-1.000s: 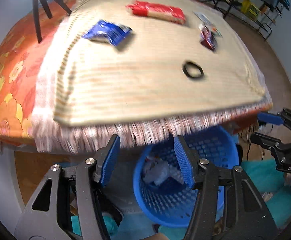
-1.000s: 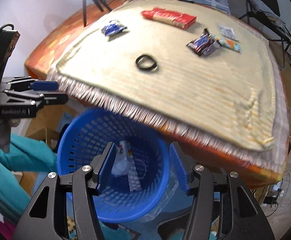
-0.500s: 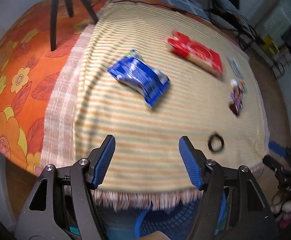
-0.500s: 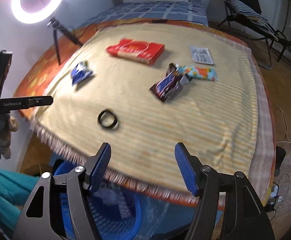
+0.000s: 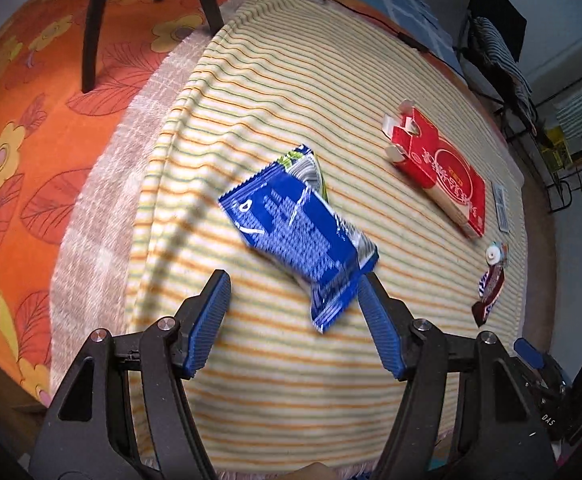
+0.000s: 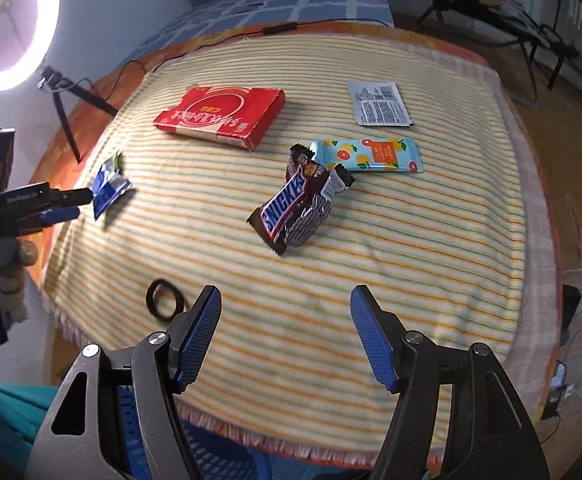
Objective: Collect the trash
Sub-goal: 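Move both tools back over the bed toward the blue wrapper, then grasp the blue snack wrapper with the left tool while the right tool grasps the Snickers bar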
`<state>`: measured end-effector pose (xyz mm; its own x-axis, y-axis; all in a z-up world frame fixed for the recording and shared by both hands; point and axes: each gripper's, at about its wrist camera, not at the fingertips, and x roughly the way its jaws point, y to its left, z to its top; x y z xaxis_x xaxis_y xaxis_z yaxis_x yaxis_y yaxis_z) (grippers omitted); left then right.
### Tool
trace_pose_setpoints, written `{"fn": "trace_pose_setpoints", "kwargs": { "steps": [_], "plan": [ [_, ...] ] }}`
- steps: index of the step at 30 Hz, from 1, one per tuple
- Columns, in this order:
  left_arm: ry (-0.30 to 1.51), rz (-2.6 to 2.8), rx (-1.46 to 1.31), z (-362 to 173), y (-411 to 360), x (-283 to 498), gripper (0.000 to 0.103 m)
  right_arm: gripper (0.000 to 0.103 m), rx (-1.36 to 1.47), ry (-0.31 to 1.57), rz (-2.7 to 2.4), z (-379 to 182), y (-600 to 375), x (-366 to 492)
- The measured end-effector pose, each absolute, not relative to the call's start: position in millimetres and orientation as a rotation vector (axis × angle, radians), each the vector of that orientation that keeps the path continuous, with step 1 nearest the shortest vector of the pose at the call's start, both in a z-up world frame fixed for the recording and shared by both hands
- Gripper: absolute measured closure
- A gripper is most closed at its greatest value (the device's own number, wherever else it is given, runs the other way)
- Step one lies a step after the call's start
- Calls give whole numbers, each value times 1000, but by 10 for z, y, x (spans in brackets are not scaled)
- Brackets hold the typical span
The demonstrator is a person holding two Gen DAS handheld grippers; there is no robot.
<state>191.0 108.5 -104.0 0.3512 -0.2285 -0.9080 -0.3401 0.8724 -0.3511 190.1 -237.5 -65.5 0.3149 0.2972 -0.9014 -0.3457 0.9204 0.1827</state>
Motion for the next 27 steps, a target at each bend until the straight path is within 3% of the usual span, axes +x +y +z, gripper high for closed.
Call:
{"fn": "trace_pose_setpoints", "kwargs": {
  "steps": [13,20,24,27],
  "plan": [
    [1210,63,-496,-1087,845,2360,35,36,22,1228,414,-829,-2283,2287],
    [1216,-7,-320,-1075,426,2371,35,36,96,1273,363,-1013,-2349,2466],
    [1229,-15,-252,-1104,303,2351,52,36,114,1269,346,-1056,-2334,2531],
    [1223,-15,-233,-1101,279,2346,54,37,116,1257,354,-1033,-2267,2559]
  ]
}}
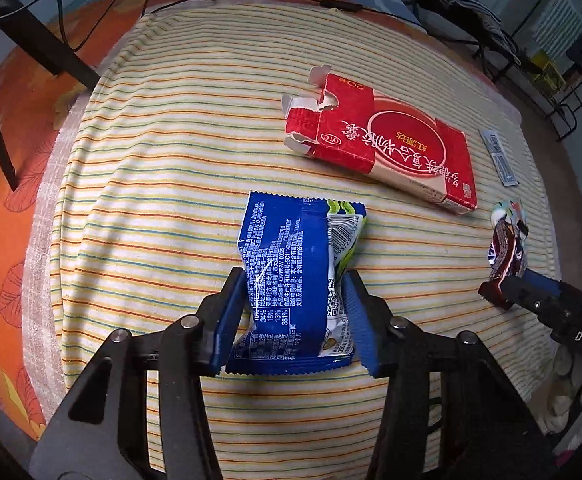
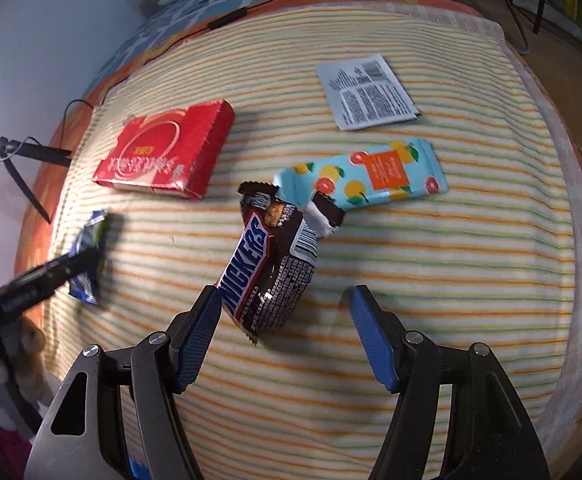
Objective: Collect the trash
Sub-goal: 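Grasp the blue snack wrapper with the left tool while the right tool grasps the Snickers bar, then carry the blue wrapper and Snickers bar over the blue basket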
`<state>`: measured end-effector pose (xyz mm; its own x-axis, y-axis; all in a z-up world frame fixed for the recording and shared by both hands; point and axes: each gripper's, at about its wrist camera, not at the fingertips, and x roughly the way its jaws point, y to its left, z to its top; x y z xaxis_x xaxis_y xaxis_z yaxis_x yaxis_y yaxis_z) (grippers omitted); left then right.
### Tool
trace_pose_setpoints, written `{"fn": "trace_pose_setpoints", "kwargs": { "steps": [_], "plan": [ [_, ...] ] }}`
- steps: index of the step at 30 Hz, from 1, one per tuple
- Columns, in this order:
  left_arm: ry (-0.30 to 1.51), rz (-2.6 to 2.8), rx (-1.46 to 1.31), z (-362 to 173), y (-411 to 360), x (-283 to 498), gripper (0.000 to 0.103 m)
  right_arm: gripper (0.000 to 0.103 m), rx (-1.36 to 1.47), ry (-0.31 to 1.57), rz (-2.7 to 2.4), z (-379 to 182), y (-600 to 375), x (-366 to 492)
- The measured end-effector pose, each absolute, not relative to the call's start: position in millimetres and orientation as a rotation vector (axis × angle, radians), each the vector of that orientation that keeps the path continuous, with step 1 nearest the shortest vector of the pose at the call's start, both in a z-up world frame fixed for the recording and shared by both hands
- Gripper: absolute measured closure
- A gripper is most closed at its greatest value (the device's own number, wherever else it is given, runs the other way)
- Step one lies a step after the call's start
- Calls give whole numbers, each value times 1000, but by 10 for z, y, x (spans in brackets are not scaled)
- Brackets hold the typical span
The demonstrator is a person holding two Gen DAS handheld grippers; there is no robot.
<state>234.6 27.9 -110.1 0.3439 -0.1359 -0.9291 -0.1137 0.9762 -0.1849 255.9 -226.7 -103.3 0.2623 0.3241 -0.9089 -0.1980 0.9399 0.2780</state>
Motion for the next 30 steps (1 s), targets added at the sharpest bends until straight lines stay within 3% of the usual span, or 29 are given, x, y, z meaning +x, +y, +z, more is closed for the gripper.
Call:
{"fn": "trace_pose_setpoints", "kwargs": {
  "steps": [10,12,15,17,20,30],
  "plan": [
    [1210,-24,-220,-1085,301,2298,57,38,138,1260,329,-1052,-2138,2681],
    [1208,-27,-227,-1077,315,2284,58,59,119,1260,317,-1063,-2103,2701],
    [1203,-30,-227,-1059,332,2226,58,77,117,1255,332,-1065,-2092,2685],
    [1198,-33,-224,-1034,333,2184,59,83,141,1258,353,-1061,-2122,2654],
    [1187,-38,-222,-975,338,2101,59,88,137,1251,369,-1031,-2134,2583],
    [1145,-55,-217,-709,413,1724,59,88,65,1186,440,-720,-2131,2200]
  ]
}}
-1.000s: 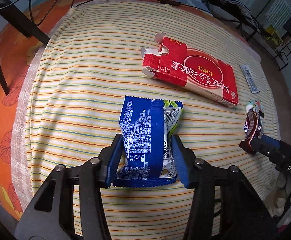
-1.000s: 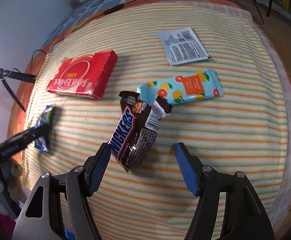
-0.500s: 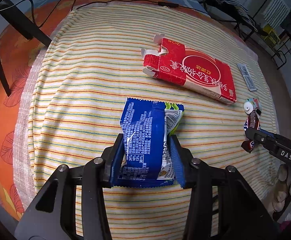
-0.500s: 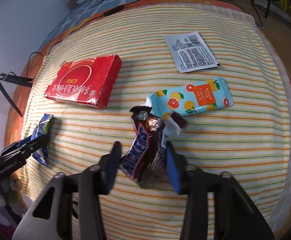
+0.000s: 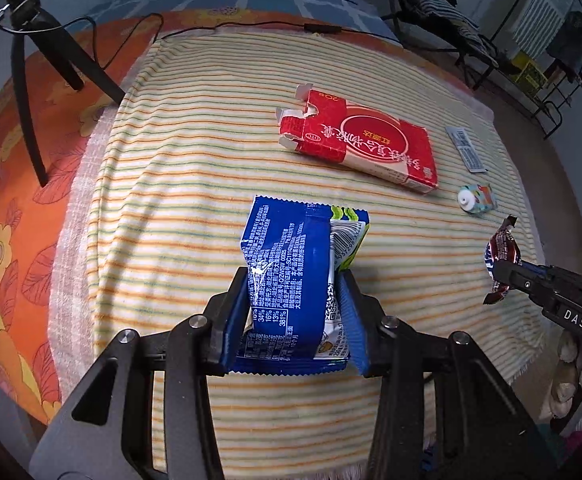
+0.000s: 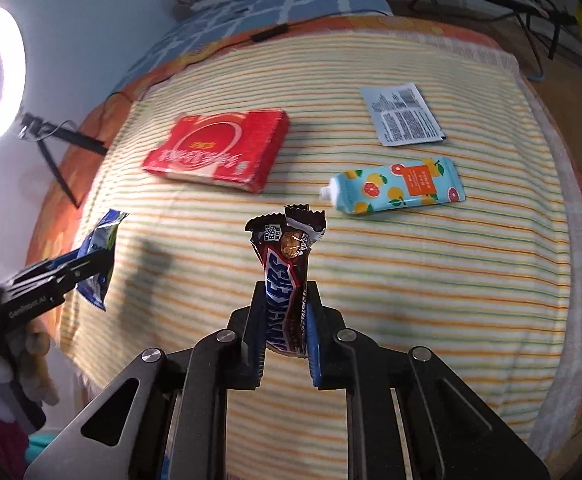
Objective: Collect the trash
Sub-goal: 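Carry the blue wrapper and Snickers bar over the blue basket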
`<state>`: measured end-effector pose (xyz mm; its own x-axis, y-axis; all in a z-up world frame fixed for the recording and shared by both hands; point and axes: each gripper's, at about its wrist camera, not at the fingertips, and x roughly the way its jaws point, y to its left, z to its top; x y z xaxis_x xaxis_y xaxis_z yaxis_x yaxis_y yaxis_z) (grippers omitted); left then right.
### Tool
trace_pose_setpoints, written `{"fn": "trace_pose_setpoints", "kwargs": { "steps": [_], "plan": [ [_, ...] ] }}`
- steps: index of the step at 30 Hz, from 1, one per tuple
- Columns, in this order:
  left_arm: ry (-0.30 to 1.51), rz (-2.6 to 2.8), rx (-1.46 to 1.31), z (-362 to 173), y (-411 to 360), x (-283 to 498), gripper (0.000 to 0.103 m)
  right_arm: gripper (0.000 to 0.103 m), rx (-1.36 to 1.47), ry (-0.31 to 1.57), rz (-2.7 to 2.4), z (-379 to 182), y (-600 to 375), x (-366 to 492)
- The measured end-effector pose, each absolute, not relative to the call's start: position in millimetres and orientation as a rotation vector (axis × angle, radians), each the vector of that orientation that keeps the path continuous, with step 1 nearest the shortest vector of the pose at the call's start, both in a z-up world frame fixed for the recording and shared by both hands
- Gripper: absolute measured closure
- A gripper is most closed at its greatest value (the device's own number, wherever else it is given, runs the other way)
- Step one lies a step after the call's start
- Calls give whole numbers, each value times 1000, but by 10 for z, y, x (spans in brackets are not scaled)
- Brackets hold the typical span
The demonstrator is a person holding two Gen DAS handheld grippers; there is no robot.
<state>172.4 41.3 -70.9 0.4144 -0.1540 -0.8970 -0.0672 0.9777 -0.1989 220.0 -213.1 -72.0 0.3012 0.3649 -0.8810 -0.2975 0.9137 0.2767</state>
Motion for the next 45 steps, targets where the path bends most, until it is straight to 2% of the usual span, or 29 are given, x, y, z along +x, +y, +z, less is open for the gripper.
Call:
{"fn": "trace_pose_setpoints", "kwargs": {
  "steps": [21,31,45],
  "plan": [
    [1114,-142,-129,-363,6,425,59,88,-69,1160,553,-444,-2176,1053],
    [1149,-180,-100,-561,-191,-88,59,88,-111,1156,569,-458,-2289,482],
    [1225,-211,-78,-966,-342,-499,59,88,-191,1186,596,-772,-2252,-57]
  ]
}}
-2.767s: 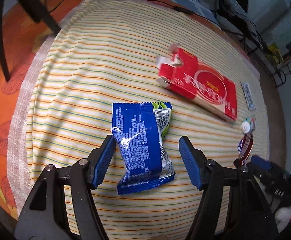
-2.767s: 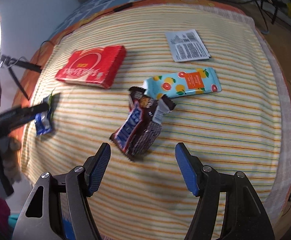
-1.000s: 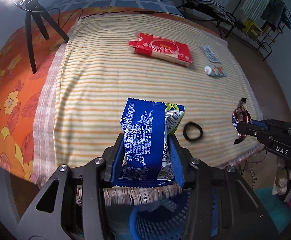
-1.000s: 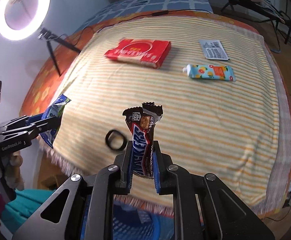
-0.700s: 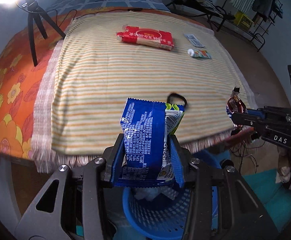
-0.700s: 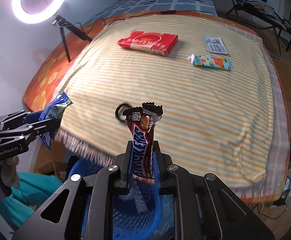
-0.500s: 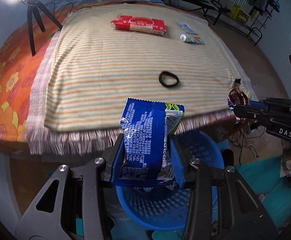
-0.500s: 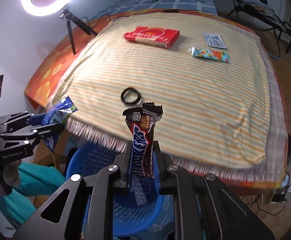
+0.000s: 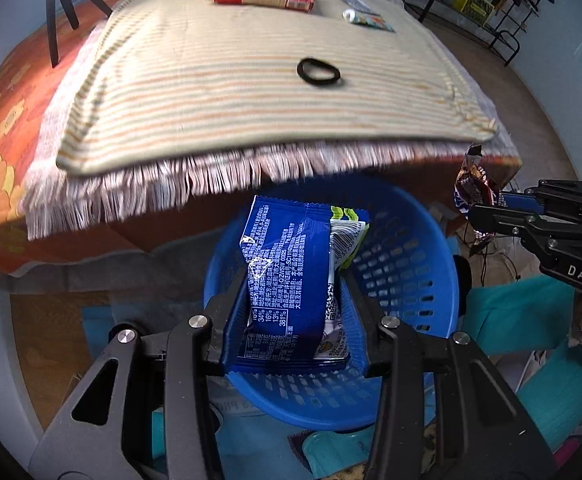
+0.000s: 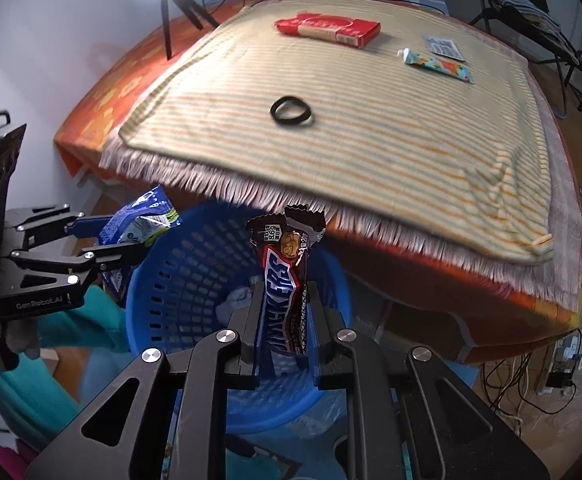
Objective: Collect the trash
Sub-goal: 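Carry the blue wrapper and Snickers bar over the blue basket, then open the left tool over the basket while the right tool releases the Snickers bar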
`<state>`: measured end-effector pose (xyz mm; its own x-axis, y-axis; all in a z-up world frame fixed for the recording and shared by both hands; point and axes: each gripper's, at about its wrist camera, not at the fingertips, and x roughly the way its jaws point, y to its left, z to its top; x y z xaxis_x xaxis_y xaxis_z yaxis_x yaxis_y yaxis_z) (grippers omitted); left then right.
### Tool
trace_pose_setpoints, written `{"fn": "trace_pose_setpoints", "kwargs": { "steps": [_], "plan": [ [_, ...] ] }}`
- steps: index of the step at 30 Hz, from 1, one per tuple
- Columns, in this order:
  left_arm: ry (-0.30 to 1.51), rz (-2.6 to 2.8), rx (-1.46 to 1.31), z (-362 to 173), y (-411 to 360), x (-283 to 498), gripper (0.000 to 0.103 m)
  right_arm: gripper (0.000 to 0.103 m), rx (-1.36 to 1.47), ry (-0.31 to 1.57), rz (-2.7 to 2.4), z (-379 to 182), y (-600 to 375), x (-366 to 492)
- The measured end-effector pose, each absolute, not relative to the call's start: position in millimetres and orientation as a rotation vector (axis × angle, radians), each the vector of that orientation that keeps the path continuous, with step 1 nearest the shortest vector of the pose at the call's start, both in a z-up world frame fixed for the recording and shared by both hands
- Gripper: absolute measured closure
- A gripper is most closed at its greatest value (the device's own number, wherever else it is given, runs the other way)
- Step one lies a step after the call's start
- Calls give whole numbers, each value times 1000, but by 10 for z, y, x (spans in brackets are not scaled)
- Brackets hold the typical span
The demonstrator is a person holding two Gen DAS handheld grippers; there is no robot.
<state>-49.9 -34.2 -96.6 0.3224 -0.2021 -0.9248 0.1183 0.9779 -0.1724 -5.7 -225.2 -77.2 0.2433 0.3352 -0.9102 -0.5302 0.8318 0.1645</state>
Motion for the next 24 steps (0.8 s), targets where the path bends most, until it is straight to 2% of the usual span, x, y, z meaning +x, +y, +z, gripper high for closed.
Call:
{"fn": "trace_pose_setpoints", "kwargs": {
  "steps": [24],
  "plan": [
    [1305,-214,-49,-1328,-409,-707,59,88,-273,1239,652,-1090,-2069,-357]
  ]
}}
